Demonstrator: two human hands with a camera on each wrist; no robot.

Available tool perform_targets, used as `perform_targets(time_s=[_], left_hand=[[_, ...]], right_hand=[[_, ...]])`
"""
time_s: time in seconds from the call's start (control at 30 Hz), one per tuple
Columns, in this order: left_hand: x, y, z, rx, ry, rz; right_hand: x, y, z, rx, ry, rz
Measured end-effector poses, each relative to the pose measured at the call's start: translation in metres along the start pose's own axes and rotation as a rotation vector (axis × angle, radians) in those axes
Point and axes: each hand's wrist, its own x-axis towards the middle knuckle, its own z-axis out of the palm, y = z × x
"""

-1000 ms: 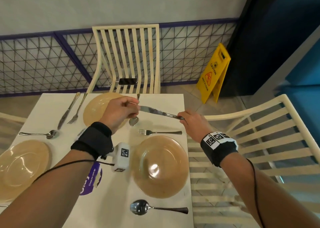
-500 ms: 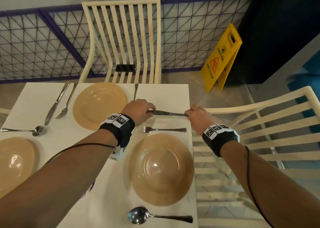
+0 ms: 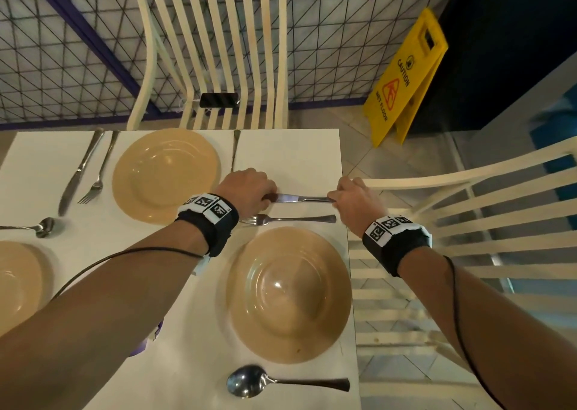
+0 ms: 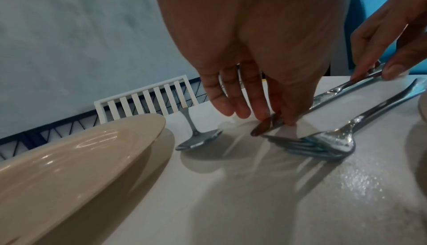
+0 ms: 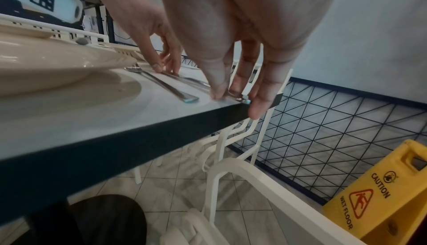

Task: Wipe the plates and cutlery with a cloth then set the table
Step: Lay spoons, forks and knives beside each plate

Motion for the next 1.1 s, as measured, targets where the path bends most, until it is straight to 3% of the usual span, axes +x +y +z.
perform_targets(time_s=[0.6, 1.1], left_hand=[[-0.003, -0.003, 0.006, 0.132, 0.074, -0.033], [-0.028, 0.005, 0.001, 0.034, 0.147, -0.066]], right_hand=[[0.009, -0.012, -0.001, 0.084, -0.016, 0.074], [-0.004, -0.014, -0.004, 0.169, -0.015, 0.135]])
